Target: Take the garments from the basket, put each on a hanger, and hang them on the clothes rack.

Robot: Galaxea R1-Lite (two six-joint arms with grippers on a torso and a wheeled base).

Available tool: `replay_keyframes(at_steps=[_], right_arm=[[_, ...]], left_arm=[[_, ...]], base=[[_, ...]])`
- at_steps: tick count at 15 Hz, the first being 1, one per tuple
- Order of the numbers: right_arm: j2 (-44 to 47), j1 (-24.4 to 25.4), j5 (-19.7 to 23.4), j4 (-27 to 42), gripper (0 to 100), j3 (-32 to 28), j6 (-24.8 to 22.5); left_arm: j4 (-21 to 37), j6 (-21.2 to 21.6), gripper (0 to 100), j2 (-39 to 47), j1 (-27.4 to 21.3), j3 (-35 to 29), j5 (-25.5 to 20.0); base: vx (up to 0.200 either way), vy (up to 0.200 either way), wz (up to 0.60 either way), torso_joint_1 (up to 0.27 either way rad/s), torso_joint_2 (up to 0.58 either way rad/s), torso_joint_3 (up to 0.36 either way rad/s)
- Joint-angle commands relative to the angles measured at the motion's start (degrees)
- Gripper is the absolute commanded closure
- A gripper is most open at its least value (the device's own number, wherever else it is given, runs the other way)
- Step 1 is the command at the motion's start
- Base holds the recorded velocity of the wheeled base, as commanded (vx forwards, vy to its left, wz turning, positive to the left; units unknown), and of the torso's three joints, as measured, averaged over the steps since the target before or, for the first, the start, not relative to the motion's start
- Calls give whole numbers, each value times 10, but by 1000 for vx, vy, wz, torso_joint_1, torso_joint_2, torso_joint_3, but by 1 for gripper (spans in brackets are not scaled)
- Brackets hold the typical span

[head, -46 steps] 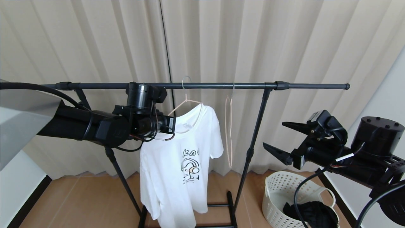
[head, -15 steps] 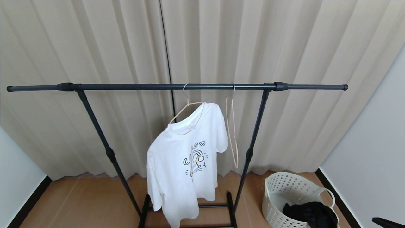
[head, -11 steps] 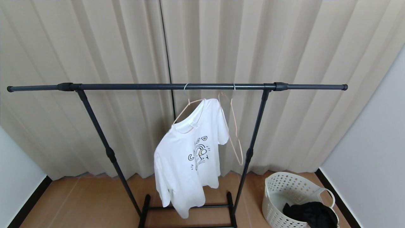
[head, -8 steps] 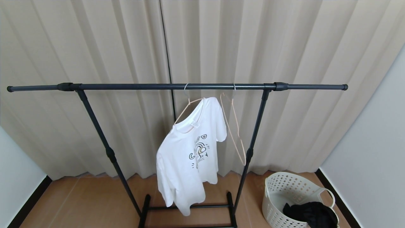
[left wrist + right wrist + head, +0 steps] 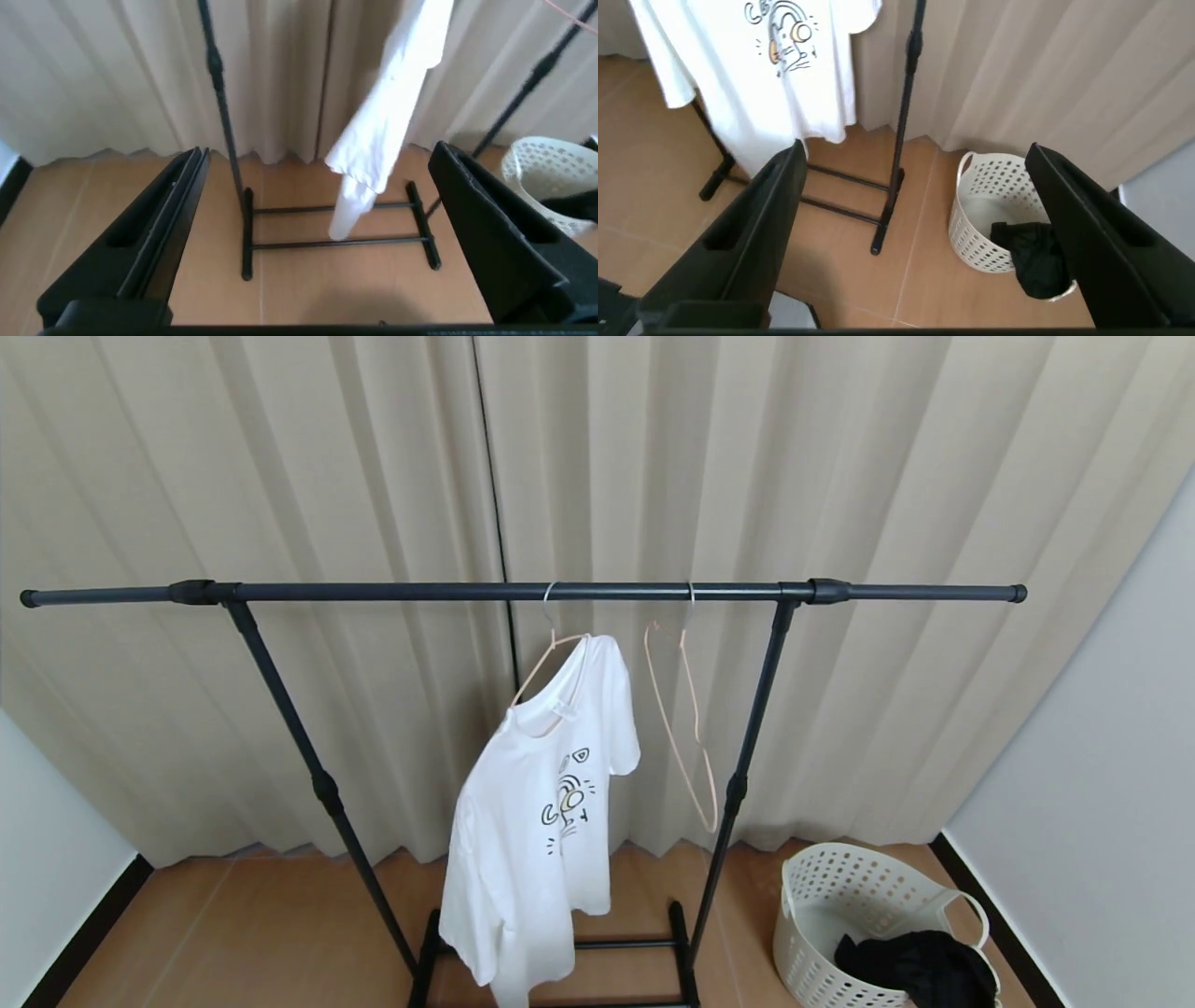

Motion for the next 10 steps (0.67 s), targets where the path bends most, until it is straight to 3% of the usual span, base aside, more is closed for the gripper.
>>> replay_keyframes(at_steps=[1,4,6,10], right_arm=[[-13,-27,-1,0,0,0,0],[-42,-61,-2,0,0,0,0],[-66,-80,-2,0,0,0,0],[-114,-112,-2,0,0,0,1]], left_arm=[[0,0,0,-47,43,0,0],[-5,-5,0,-71,47,8,9],[-17,-2,0,-71,47,10,-65],[-18,21,0,-71,46,22,-93]], base=[[0,0,0,0,0,0],[0,0,0,0,0,0],[0,0,0,0,0,0],[0,0,0,0,0,0]])
